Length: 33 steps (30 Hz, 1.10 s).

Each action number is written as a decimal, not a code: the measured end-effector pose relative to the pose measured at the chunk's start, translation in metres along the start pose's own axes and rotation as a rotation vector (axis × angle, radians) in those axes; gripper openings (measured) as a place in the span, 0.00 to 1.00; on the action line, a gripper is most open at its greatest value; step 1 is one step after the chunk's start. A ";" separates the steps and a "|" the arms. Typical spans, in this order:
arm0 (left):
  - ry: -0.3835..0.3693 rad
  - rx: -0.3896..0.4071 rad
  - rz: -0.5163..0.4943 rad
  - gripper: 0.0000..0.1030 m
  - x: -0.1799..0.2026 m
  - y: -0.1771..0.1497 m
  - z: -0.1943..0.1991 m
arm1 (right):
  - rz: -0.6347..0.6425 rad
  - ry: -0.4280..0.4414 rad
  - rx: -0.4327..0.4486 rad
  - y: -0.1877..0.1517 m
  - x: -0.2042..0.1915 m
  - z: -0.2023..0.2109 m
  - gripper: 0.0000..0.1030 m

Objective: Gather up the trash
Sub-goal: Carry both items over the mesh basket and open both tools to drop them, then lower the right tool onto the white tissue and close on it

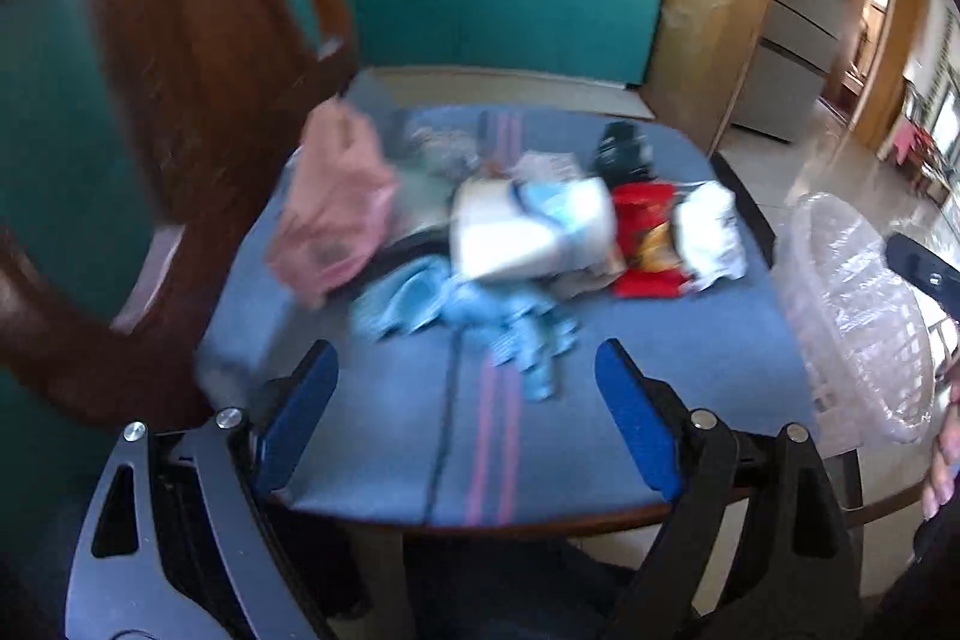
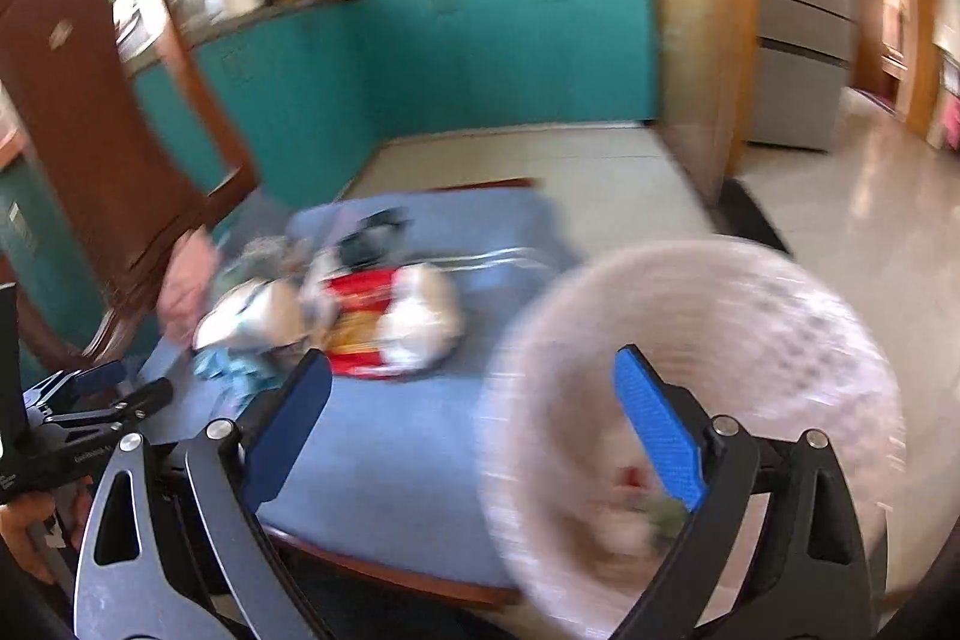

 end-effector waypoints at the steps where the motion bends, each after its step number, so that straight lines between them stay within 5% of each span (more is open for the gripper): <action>1: 0.003 -0.007 0.009 0.85 -0.006 -0.002 -0.003 | 0.029 0.006 -0.014 0.003 -0.015 -0.009 0.90; 7: -0.015 -0.022 0.009 0.85 -0.027 -0.013 -0.005 | 0.108 0.027 -0.057 0.020 -0.066 -0.051 0.90; 11: -0.028 -0.024 -0.004 0.86 -0.029 -0.023 -0.006 | 0.075 -0.150 -0.093 0.041 -0.053 -0.094 0.90; 16: -0.046 -0.017 0.004 0.88 -0.037 -0.025 -0.004 | 0.057 -0.242 -0.179 0.043 -0.040 -0.136 0.90; 19: -0.055 -0.023 0.027 0.88 -0.045 -0.026 -0.006 | 0.053 -0.218 -0.221 0.038 -0.042 -0.152 0.90; 26: -0.060 -0.032 0.046 0.89 -0.050 -0.027 -0.010 | 0.124 -0.140 -0.237 0.023 -0.060 -0.150 0.55; 33: -0.066 -0.035 0.028 0.89 -0.042 -0.027 -0.011 | 0.115 -0.074 -0.238 0.007 -0.063 -0.125 0.50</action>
Point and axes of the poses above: each gripper's, at about its wrist camera, not at the fingertips, and z roughly against the way its jaws point, x to its right, y to its top, the point moved 6 cm from there along -z, roughly the way its jaws point, and after that the axes turned 11 degrees about -x, right-handed, at the moved point
